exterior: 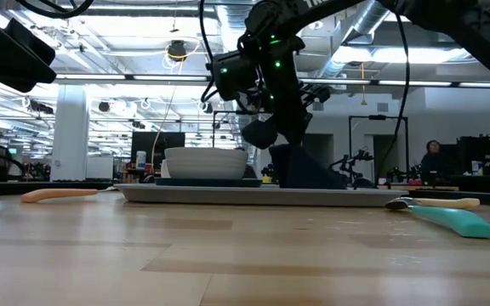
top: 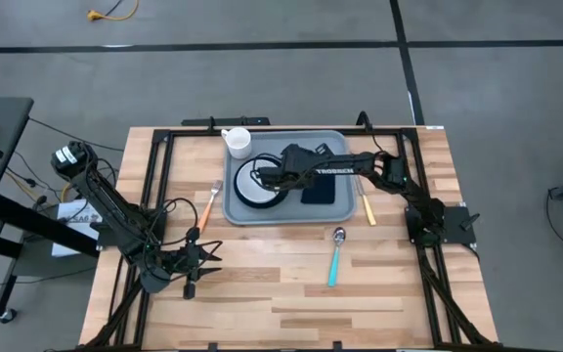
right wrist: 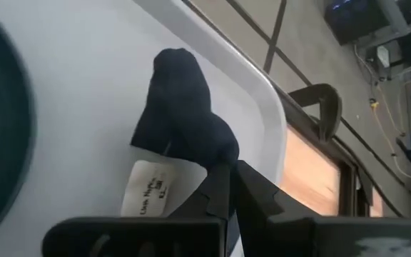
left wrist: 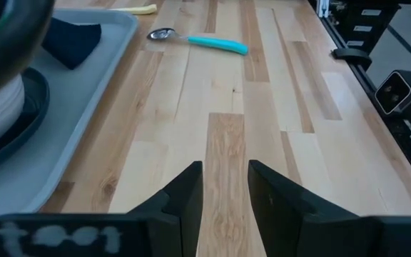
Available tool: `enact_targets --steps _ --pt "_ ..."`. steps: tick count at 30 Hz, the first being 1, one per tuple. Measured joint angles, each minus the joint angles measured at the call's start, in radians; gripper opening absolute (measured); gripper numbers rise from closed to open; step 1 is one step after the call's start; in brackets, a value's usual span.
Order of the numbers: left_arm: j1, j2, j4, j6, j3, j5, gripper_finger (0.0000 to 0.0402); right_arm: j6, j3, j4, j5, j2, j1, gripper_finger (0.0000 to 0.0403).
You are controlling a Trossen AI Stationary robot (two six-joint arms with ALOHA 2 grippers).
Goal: Set up tray
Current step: Put the blue napkin to the right of the green plate on the gray tray
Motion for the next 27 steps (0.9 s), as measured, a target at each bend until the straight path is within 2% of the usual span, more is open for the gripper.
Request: enact_targets --steps 3,8,13,27 --pt "0.0 0.0 0.0 -0.001 0.0 0.0 0.01 0.006 0.0 0.012 -0.039 0.0 -0.001 0.0" --pt "0.0 0.0 0.0 -0.006 0.0 0.0 0.01 -0.03 0.0 0.035 -0.195 0.0 -0.018 0.0" --pt "0.0 0.0 0.0 -0.007 0.0 0.0 0.01 -0.033 0.0 0.035 -0.202 0.0 -0.009 0.0014" --pt "0.0 0.0 0.0 -0.008 0.0 0.001 0.01 -0.148 0.0 0.058 -0.296 0.0 0.041 0.0179"
